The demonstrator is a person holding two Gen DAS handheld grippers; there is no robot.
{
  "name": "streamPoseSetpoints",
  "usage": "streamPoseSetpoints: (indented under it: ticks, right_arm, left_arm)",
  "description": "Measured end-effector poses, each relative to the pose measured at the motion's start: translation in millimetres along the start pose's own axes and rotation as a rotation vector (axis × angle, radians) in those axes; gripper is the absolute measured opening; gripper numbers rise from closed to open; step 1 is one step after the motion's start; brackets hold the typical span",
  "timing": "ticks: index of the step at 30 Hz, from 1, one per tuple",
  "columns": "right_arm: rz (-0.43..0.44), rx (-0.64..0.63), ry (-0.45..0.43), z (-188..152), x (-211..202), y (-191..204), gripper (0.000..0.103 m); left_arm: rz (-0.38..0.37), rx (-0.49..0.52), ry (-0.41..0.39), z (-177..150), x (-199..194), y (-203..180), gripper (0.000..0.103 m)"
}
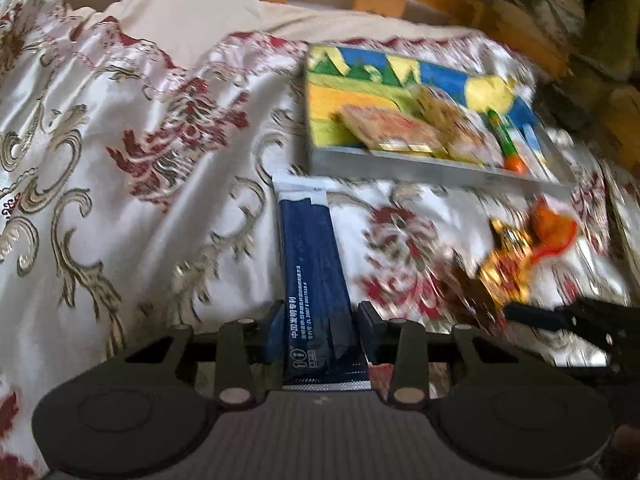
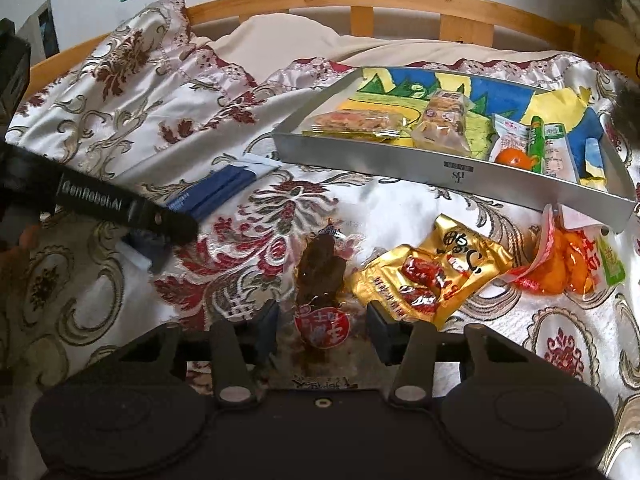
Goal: Organize snacks
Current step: 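Grasp the blue pen box with the left tool while the right tool grasps the brown jerky pack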
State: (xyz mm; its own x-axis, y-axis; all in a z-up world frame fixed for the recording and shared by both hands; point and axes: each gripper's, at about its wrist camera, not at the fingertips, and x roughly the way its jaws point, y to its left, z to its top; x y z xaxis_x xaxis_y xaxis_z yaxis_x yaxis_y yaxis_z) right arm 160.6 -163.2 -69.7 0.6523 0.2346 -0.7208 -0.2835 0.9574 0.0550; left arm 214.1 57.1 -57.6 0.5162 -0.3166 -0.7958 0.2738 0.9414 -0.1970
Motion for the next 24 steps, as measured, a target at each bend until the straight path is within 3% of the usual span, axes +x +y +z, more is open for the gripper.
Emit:
streamPoseSetpoints:
  ticks: [4,8,12,18,22,24]
  right_arm:
    - [0.018,-0.029,0.008,-2,-3,6,0.050]
    - [0.019,-0.049,0.015,-4,-1,8,0.051]
    - [0.010,-0.059,0.019,-2,3,8,0.054]
    - [0.002,-0.052,0.029,2,11,7,0.060]
    - [0.002,-0.023,0.044,0,13,8,0.059]
    - [-0.003,-0.027,0.045,-2,11,8,0.051]
  left_arm:
    - [-0.008,0.029,0.030,-6,-1,-10,0.045]
    - [0.016,0.053,0.017,-4,5,-13,0.062]
    - [0.021,0.099,-0.003,2,13,-17,0.071]
    - [0.061,0.177,-0.029,2,20,-24,0.067]
    - [0.066,0.182,-0.020,3,19,-23,0.048]
    - [0.051,0.164,-0.009,5,17,-21,0.045]
